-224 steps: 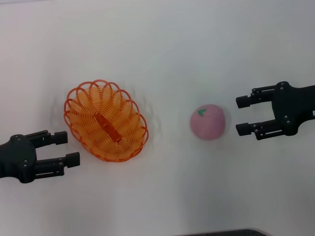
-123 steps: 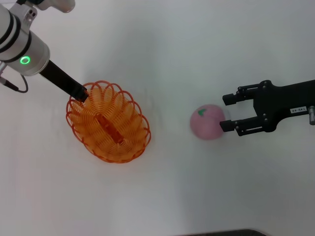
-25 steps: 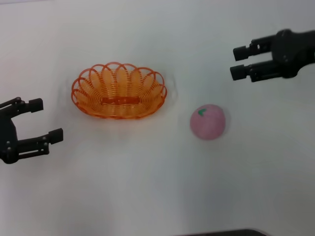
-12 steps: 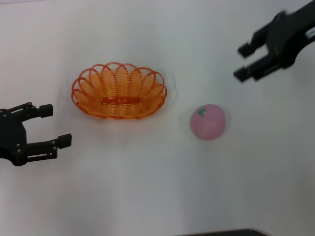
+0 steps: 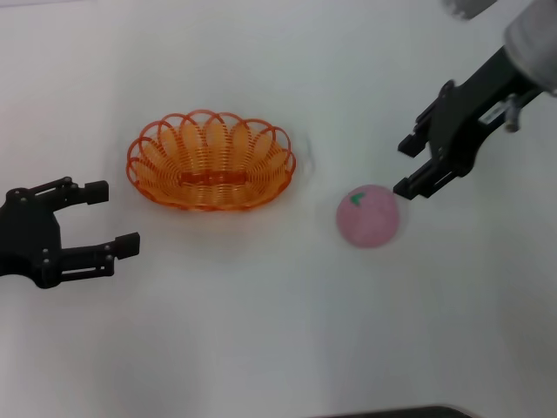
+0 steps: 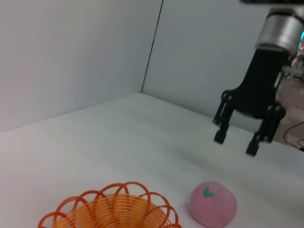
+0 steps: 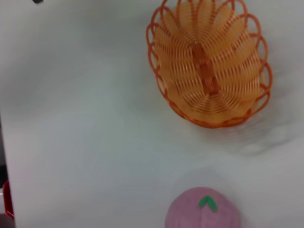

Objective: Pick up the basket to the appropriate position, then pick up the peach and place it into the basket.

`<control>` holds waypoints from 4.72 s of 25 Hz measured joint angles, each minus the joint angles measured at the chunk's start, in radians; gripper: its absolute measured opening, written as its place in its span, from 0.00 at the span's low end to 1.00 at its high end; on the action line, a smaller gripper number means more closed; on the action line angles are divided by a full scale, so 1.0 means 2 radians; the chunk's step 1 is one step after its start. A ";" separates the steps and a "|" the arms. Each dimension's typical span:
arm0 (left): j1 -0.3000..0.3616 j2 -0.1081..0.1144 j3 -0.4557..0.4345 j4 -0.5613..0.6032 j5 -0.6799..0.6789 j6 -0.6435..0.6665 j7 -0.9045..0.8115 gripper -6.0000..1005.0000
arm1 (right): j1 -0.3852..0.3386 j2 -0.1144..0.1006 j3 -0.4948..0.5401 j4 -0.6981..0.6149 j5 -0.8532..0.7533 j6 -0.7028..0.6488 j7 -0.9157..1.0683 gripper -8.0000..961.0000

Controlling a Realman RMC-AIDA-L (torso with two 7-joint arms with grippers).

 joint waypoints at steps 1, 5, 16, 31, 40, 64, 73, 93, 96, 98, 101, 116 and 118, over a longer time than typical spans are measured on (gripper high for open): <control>-0.001 0.000 0.000 -0.001 0.000 0.000 0.000 0.88 | -0.001 0.001 -0.012 0.008 -0.001 0.012 0.001 0.58; -0.002 0.000 0.000 -0.002 0.000 0.000 0.000 0.88 | 0.001 0.002 -0.063 0.049 -0.003 0.061 0.016 0.58; -0.001 0.000 0.000 -0.008 0.001 0.002 0.000 0.88 | 0.011 0.004 -0.125 0.118 0.003 0.136 0.025 0.56; -0.002 0.001 0.000 -0.015 0.000 0.005 0.000 0.88 | 0.012 0.004 -0.150 0.133 0.010 0.147 0.016 0.45; -0.002 0.001 0.000 -0.015 0.000 0.005 0.000 0.88 | 0.012 0.002 -0.150 0.134 0.010 0.140 0.013 0.18; -0.008 0.001 0.001 -0.016 0.001 0.010 -0.008 0.88 | 0.035 -0.001 0.021 0.085 0.156 0.112 -0.041 0.10; -0.012 0.001 0.001 -0.015 0.001 0.011 -0.013 0.88 | 0.057 0.004 -0.066 0.191 0.209 0.246 -0.066 0.17; -0.013 0.001 0.002 -0.016 0.000 0.010 -0.013 0.88 | 0.034 0.001 -0.113 0.244 0.308 0.329 -0.118 0.67; -0.013 0.001 0.001 -0.016 -0.001 0.010 -0.013 0.88 | 0.008 -0.001 -0.089 0.228 0.338 0.303 -0.152 0.73; -0.012 0.001 0.000 -0.016 -0.001 0.010 -0.013 0.88 | -0.011 -0.001 -0.065 0.217 0.352 0.279 -0.169 0.73; -0.012 0.001 -0.001 -0.015 -0.002 0.008 -0.013 0.88 | -0.043 -0.002 -0.013 0.206 0.367 0.219 -0.204 0.73; -0.010 0.002 -0.007 -0.015 -0.003 0.004 -0.013 0.88 | -0.195 -0.037 0.112 0.208 0.365 0.108 -0.332 0.73; -0.009 0.002 -0.007 -0.015 -0.003 0.004 -0.013 0.88 | -0.204 -0.035 0.113 0.208 0.362 0.111 -0.338 0.73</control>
